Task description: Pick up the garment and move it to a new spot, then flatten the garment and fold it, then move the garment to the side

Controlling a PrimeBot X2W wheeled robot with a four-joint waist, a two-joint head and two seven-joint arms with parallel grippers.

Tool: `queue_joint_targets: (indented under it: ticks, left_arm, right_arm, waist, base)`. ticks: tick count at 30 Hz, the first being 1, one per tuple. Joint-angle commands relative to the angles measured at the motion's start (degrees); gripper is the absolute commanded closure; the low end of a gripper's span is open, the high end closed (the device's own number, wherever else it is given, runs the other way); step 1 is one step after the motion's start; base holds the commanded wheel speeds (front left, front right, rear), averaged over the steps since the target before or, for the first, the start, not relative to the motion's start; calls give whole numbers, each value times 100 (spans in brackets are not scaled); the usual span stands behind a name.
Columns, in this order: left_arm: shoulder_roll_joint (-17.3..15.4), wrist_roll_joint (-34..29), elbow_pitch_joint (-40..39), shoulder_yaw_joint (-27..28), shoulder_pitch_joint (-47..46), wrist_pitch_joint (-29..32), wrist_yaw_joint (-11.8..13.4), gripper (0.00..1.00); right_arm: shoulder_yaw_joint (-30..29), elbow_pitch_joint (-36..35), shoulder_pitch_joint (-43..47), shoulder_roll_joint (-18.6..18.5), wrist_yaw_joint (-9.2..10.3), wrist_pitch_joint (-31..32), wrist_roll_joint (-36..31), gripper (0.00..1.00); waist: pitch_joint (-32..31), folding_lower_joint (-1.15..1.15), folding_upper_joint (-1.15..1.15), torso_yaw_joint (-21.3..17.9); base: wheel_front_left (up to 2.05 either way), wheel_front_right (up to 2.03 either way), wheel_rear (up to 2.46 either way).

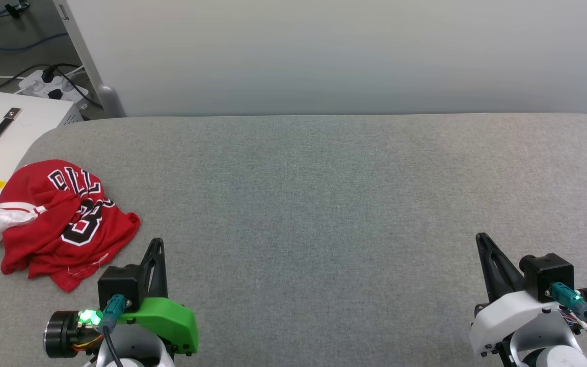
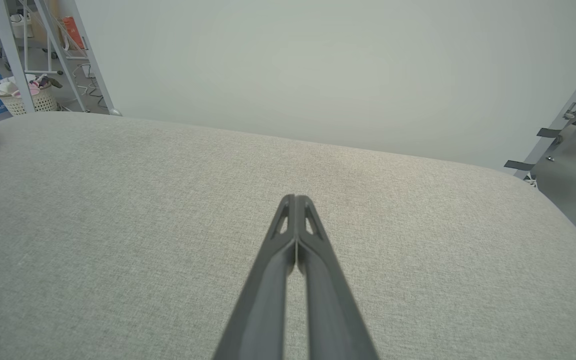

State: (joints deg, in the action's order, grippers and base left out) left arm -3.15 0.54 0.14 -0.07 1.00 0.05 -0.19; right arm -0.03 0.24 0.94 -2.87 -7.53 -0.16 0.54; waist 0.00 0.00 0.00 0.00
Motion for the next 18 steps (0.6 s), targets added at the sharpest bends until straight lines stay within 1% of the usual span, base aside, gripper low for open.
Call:
queue_joint_targets:
  ticks: [1,18]
  left_arm:
    - [27,-54,-14,7,-100,-5,19,100]
    - [27,-54,-14,7,-100,-5,19,100]
  right_arm:
    - [3,-24,-94,0,4,16,-54,100]
    - [3,-24,-94,0,4,16,-54,100]
  waist:
    - [0,0,0,0]
    - [0,0,0,0]
  base:
    - [0,0,0]
    - [0,0,0]
